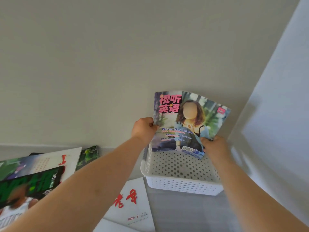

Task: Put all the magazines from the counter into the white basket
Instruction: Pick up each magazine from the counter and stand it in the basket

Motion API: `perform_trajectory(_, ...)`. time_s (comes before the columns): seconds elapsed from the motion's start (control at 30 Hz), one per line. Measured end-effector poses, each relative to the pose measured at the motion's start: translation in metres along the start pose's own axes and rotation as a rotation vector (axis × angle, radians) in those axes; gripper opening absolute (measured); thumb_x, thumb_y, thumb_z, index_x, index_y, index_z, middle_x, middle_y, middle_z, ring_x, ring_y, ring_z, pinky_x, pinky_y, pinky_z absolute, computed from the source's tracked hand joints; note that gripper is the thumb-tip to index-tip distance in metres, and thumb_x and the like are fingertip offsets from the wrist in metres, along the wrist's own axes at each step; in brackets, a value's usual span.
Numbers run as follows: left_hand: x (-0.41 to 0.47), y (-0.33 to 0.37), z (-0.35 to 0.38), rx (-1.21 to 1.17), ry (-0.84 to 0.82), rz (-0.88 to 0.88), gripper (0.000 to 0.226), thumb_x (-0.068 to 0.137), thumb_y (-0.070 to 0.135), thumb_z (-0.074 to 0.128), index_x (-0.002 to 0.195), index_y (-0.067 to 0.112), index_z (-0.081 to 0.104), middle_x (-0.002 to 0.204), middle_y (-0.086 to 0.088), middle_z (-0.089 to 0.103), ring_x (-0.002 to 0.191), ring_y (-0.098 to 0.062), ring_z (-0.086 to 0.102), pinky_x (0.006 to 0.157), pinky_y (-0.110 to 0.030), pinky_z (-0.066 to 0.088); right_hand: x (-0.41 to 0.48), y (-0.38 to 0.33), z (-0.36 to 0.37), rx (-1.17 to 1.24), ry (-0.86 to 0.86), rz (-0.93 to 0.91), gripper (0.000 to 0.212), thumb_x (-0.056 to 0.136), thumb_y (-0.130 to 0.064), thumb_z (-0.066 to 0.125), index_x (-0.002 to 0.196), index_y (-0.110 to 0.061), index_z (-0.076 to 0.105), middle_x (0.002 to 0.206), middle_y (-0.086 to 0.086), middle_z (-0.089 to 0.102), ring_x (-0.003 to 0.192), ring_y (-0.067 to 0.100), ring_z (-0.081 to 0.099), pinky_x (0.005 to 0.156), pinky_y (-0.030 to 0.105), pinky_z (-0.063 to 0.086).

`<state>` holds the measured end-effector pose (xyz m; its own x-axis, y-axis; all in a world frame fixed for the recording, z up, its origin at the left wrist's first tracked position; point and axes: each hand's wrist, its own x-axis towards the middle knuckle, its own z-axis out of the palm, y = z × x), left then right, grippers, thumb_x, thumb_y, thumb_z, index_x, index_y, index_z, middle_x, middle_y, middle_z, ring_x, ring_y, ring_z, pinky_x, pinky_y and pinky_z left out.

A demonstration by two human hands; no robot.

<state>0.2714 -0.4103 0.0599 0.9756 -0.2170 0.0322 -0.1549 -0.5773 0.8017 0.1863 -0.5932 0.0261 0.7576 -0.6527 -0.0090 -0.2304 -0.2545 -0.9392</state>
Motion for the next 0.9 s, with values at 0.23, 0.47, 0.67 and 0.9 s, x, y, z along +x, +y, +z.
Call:
perform_trajectory(0.23,0.018,-0.017,0.009,0.100,0.022,-0.017,0.019,0.083,0.017,0.059,0.065,0.013,0.052,0.064,-0.001,0.052,0.060,-0.018,0.047,0.050,-0.023,0.035,0.017,0.006,0.007,-0.037,0.034,-0.038,0.020,0.081,-0.008,0.058,0.098,0.003,0.057,0.084,0.011,0.058,0.083,0.029,0.057,0.075,0.040,0.046)
perform_trajectory(0.47,0.024,-0.019,0.013,0.359,0.053,-0.028,0.036,0.081,0.039,0.058,0.054,0.022,0.044,0.053,0.006,0.045,0.062,-0.021,0.049,0.048,-0.024,0.032,0.025,0.013,0.004,-0.124,0.210,-0.084,0.029,0.081,-0.015,0.062,0.104,0.000,0.052,0.102,0.014,0.061,0.082,0.018,0.047,0.070,0.023,0.033)
perform_trajectory(0.67,0.016,-0.016,0.003,0.358,0.057,-0.050,0.029,0.079,0.041,0.060,0.090,0.016,0.066,0.088,-0.006,0.068,0.076,-0.025,0.057,0.063,-0.027,0.041,0.016,0.006,0.002,-0.165,0.233,-0.101,0.037,0.082,-0.012,0.058,0.115,0.001,0.047,0.118,0.020,0.056,0.105,0.031,0.052,0.079,0.028,0.035)
perform_trajectory(0.9,-0.025,-0.024,-0.036,0.145,0.145,-0.106,0.027,0.085,0.035,0.054,0.093,0.012,0.064,0.100,-0.007,0.068,0.080,-0.019,0.052,0.069,-0.026,0.038,-0.023,-0.008,-0.017,-0.173,0.206,-0.065,0.035,0.084,-0.009,0.051,0.119,-0.003,0.048,0.129,0.019,0.047,0.115,0.032,0.047,0.090,0.033,0.037)
